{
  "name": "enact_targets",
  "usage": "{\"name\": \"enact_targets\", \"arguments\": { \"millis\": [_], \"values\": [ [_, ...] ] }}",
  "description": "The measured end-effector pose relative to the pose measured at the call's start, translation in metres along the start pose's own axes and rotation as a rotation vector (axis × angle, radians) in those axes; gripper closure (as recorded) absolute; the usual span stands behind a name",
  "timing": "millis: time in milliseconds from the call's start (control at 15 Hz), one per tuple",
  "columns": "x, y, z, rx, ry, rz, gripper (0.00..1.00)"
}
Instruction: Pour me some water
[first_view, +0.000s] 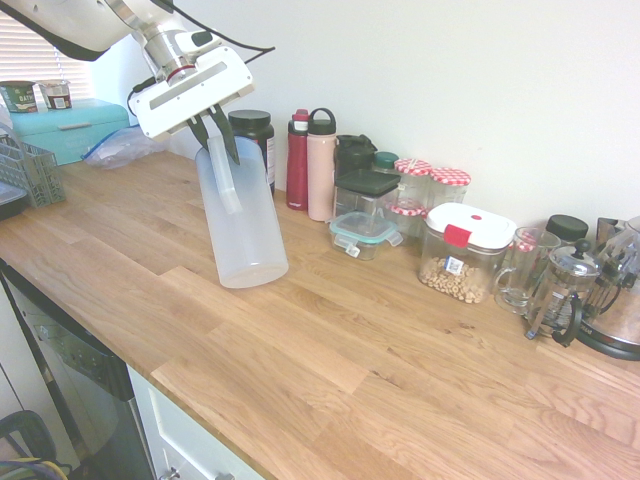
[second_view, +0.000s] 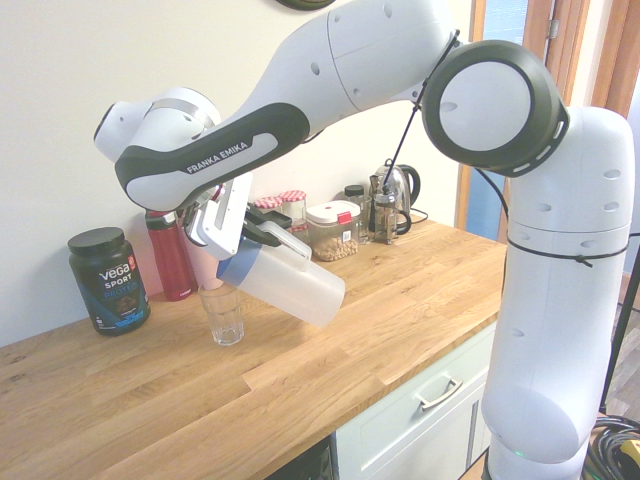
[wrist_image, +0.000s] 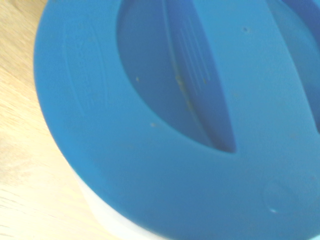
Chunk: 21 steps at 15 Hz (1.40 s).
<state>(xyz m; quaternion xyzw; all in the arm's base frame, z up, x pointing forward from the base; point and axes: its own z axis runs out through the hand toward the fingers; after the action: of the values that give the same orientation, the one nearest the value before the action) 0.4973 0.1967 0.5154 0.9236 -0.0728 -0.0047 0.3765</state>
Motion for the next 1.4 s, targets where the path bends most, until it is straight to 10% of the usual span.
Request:
{"name": "enact_targets", "arguments": {
  "millis": [600, 1400],
  "values": [
    [0.009, 0.006, -0.007, 0.043, 0.026, 0.029, 1.00],
    [-0.007, 0.170, 0.074, 0.489, 0.078, 0.257, 1.00]
  ]
}}
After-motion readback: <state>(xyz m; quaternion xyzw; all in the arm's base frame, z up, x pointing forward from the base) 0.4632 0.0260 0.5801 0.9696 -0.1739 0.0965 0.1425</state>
